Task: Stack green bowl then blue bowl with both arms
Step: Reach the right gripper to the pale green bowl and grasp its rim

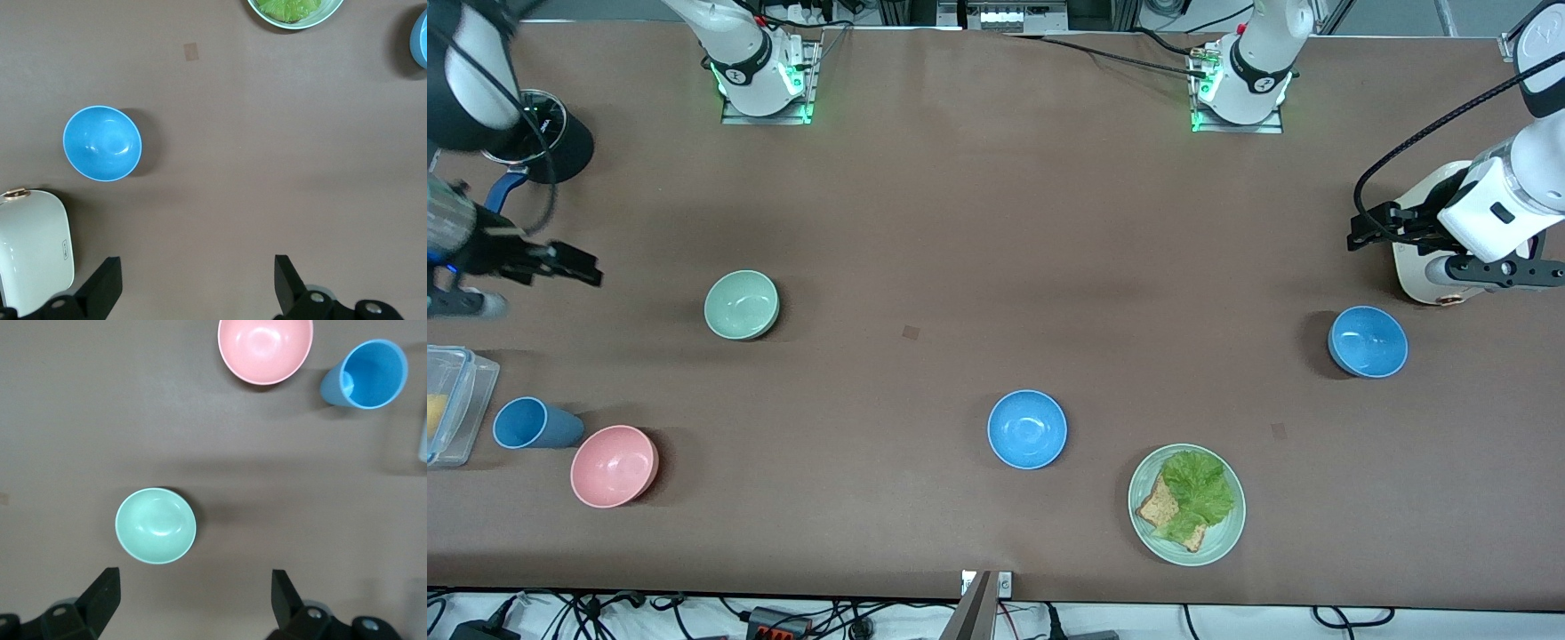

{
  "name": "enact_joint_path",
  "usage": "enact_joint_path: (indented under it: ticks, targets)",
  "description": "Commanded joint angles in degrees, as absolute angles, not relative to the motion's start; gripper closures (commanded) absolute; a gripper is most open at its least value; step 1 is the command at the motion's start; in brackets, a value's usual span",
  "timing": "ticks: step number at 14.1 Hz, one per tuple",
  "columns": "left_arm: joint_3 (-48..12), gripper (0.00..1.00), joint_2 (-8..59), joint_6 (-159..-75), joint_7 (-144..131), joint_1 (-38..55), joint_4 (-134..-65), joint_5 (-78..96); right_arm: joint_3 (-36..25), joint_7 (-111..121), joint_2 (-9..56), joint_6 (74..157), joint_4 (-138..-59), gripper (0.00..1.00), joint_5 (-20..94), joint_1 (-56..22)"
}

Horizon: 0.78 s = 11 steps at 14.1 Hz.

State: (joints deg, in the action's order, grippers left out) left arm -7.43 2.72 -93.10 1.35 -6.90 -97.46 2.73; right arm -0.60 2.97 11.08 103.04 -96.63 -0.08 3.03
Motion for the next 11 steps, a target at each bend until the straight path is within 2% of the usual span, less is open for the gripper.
enact_joint_path:
  ticks: [1,6,11]
  targets:
    - [-7.38,0.0,3.43,-91.76,1.67,-7.03,-95.71,3.6,0.44,2.99,17.03,105.11,-96.77,0.0,-0.97,3.43]
    - [-7.47,0.0,3.43,-91.76,1.67,-7.03,-95.71,3.69,0.44,2.55,26.09,106.43,-97.64,0.0,-0.53,1.76]
    - [-7.47,0.0,3.43,-91.76,1.76,-7.03,-95.62,3.6,0.53,2.46,31.9,109.42,-98.53,0.0,-0.09,1.76]
